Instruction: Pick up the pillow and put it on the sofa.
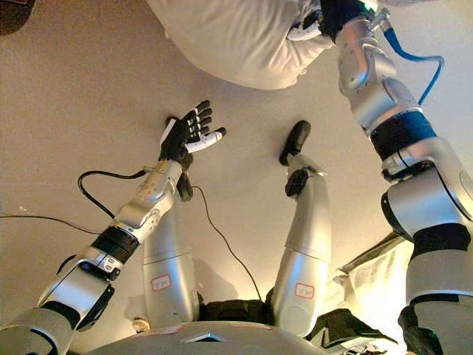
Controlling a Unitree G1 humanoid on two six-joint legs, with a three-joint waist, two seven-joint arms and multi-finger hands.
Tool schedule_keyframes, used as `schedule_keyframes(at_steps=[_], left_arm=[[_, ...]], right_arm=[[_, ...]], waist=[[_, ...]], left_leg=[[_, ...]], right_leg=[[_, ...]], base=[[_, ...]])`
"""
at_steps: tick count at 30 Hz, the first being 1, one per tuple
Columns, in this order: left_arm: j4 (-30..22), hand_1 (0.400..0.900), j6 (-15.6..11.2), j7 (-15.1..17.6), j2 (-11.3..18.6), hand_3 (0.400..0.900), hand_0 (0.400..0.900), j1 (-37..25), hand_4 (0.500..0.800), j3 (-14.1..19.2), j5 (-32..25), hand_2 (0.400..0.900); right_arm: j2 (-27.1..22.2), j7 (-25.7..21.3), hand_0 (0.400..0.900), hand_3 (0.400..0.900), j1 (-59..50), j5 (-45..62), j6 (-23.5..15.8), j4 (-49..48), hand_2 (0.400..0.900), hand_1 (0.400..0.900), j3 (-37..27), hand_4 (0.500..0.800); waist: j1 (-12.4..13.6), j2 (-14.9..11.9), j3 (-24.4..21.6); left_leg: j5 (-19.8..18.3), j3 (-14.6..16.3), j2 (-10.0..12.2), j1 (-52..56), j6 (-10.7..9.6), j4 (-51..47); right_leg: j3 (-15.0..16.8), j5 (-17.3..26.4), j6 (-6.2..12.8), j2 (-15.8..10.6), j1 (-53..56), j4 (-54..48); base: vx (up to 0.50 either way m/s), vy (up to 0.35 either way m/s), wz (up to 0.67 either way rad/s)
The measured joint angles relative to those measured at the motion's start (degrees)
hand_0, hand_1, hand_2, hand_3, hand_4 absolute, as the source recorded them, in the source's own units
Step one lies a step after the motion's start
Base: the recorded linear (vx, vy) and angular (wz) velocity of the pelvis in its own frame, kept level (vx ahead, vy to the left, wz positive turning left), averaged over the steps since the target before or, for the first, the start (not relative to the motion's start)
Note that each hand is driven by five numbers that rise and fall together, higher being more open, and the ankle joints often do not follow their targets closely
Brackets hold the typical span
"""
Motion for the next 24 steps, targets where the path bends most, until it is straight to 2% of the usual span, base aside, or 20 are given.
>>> schedule_keyframes(at_steps=[4, 13, 21, 24], left_arm=[[0.3, 0.9, 1.0, 0.0, 0.1, 0.9, 0.9, 0.1, 0.8, -0.2, 0.0, 0.9], [0.2, 0.9, 1.0, 0.1, 0.2, 0.9, 0.9, -0.1, 0.8, -0.2, 0.0, 0.9], [0.4, 0.9, 1.0, 0.7, 0.3, 0.9, 0.9, -0.1, 0.8, -0.1, 0.0, 0.9], [0.7, 0.9, 1.0, 1.8, -0.5, 0.9, 0.9, 0.0, 0.8, 1.4, 0.0, 0.9]], right_arm=[[2.0, 0.3, 0.4, 0.4, -0.1, 1.9, 0.1, -0.3, 0.4, 0.4, 0.0, 0.5], [5.0, 0.5, 0.4, 0.4, -0.5, 3.6, 0.1, -1.9, 0.4, 0.4, 0.0, 0.5], [4.9, 0.4, 0.4, 0.4, 0.6, 3.5, 0.1, -4.3, 0.4, 0.4, -1.0, 0.5], [4.8, 0.0, 0.4, 0.4, 3.6, 3.1, 0.1, -7.7, 0.4, 0.4, -3.5, 0.5]], waist=[[-0.2, -0.7, 0.0], [-0.1, -1.1, 0.0], [-0.1, -1.2, 0.0], [-0.2, -1.2, 0.0]], left_leg=[[0.7, -0.6, -0.3, 1.2, -0.3, -1.5], [1.3, -0.1, -0.3, 2.6, -0.3, -3.7], [1.3, 0.3, -0.3, 3.2, -0.2, -3.5], [1.2, 0.5, -0.3, 5.0, -0.1, -3.9]], right_leg=[[-0.3, -0.1, 0.13, 0.2, 1.3, -0.9], [-0.4, 0.0, 0.16, 0.3, 2.2, -1.9], [0.0, 0.0, 0.27, 0.3, 2.5, -2.0], [0.1, 0.1, 0.32, 0.3, 4.1, -2.4]], base=[[-0.06, 0.019, 0.06], [0.0, 0.007, -0.01], [-0.02, 0.013, -0.05], [0.0, 0.0, 0.0]])
